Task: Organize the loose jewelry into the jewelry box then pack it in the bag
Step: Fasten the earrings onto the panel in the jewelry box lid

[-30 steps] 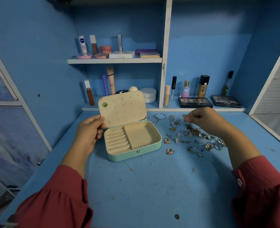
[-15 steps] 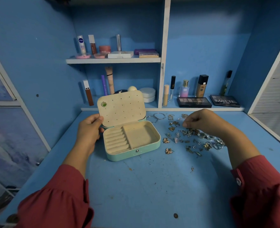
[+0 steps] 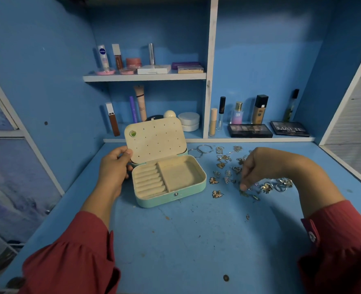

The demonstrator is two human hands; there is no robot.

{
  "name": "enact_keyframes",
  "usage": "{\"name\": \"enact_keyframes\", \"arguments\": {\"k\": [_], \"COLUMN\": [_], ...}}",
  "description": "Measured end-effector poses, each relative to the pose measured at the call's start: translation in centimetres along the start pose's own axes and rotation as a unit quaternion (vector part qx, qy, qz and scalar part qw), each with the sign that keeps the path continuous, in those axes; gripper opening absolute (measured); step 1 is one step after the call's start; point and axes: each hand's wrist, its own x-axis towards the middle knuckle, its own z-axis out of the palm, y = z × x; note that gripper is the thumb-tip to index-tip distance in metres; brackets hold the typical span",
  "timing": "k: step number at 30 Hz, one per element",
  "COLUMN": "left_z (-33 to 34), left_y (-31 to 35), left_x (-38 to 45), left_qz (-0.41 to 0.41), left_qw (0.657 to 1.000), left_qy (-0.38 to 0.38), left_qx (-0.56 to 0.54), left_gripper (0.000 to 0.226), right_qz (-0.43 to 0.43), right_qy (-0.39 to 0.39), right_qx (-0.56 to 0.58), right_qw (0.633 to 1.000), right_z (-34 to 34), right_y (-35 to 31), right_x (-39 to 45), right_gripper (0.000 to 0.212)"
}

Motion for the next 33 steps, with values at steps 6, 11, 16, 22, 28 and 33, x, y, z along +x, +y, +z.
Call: {"name": "enact_keyframes", "arguments": {"k": [6, 11, 16, 22, 28, 33], "left_z": [0.0, -0.1, -0.2, -0.1, -0.1, 0.0], "left_y": [-0.1, -0.1, -0.2, -0.1, 0.1, 0.2], "left_x": [0.0, 0.2, 0.2, 0.1, 0.0, -0.1], "left_qz": [-0.005, -0.008, -0.005, -0.007, -0.012, -0.011], "left_qw": [1.0, 1.0, 1.0, 1.0, 1.0, 1.0], "left_qy": [-0.001, -0.003, -0.004, -0.003, -0.003, -0.003], "left_qx": [-0.005, -0.006, -0.004, -0.007, -0.01, -0.01], "left_gripper": [0.027, 0.028, 0.028, 0.028, 0.029, 0.027], "right_qz": [0.024, 0.036, 0.031, 0.1, 0.073, -0.011], "right_qy": [-0.027, -0.018, -0.013, -0.115, -0.092, 0.001], "right_qx": [-0.088, -0.124, -0.097, -0.134, -0.146, -0.033], "right_qw": [0.995, 0.991, 0.995, 0.979, 0.982, 0.999], "right_z": [0.3, 0.7, 0.1, -0.3, 0.0, 0.2], "right_y": [-0.8, -1.0, -1.1, -1.3, -2.1, -2.3], "right_x": [-0.3, 0.1, -0.4, -1.2, -1.3, -1.1], "right_gripper": [0.014, 0.016, 0.016, 0.02, 0.008, 0.0]}}
